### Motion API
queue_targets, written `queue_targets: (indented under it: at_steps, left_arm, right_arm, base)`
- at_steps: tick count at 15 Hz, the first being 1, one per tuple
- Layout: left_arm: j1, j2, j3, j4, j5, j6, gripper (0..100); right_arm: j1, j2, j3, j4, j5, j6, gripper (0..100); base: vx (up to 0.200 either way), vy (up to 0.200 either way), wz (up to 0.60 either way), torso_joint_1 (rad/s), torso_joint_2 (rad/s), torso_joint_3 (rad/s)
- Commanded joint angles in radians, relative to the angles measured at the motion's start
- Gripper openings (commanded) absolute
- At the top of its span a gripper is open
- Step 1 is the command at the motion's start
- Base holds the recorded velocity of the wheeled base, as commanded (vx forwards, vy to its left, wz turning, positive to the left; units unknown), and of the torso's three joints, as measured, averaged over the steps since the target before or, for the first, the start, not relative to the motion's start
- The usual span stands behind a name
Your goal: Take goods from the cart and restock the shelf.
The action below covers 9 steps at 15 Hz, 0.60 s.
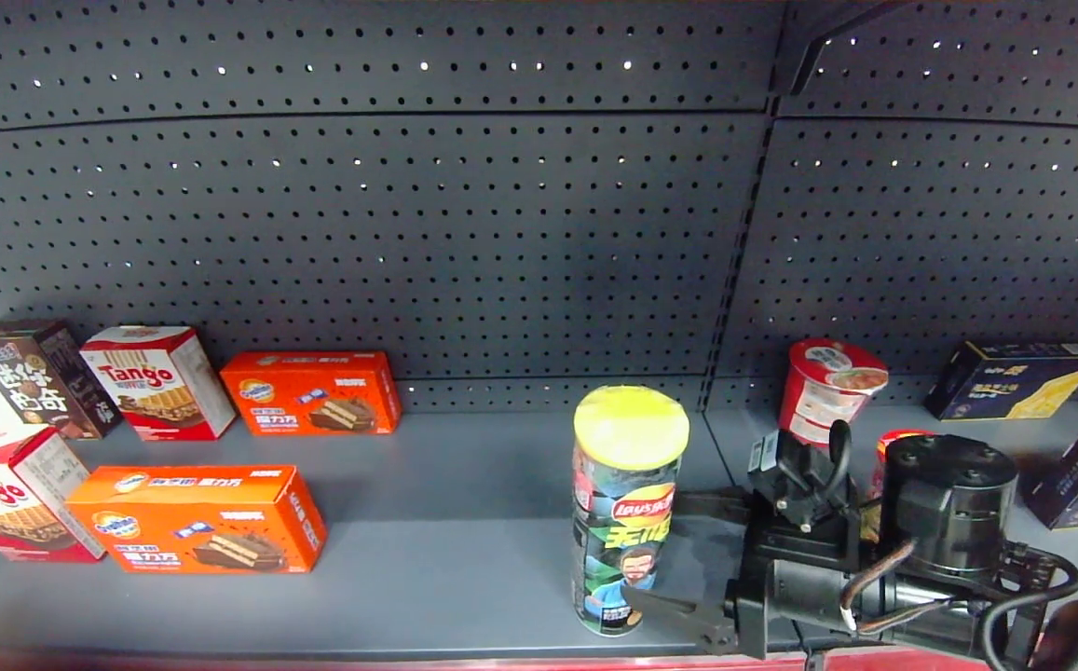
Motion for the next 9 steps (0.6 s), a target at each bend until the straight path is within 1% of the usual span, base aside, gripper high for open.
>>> queue_targets:
  at_steps: [1, 7, 9]
  left_arm:
    - [0.0, 0.0, 0.0, 0.0, 0.0, -0.001, 0]
    - [0.0, 0.0, 0.0, 0.0, -0.001, 0.0, 0]
    - [0.0, 0.0, 0.0, 0.0, -0.001, 0.0, 0]
  right_arm:
    - [0.023, 0.011, 0.009, -0.003, -0.003, 0.0, 100]
    - [0.041, -0.021, 0.047, -0.006, 0.0, 0.0, 100]
    - [0.069, -0.035, 0.061, -0.006, 0.002, 0.0, 100]
  base:
    - [0.0, 0.0, 0.0, 0.0, 0.0, 0.0]
    - [0.0, 0.0, 0.0, 0.0, 0.0, 0.0]
    - [0.0, 0.0, 0.0, 0.0, 0.0, 0.0]
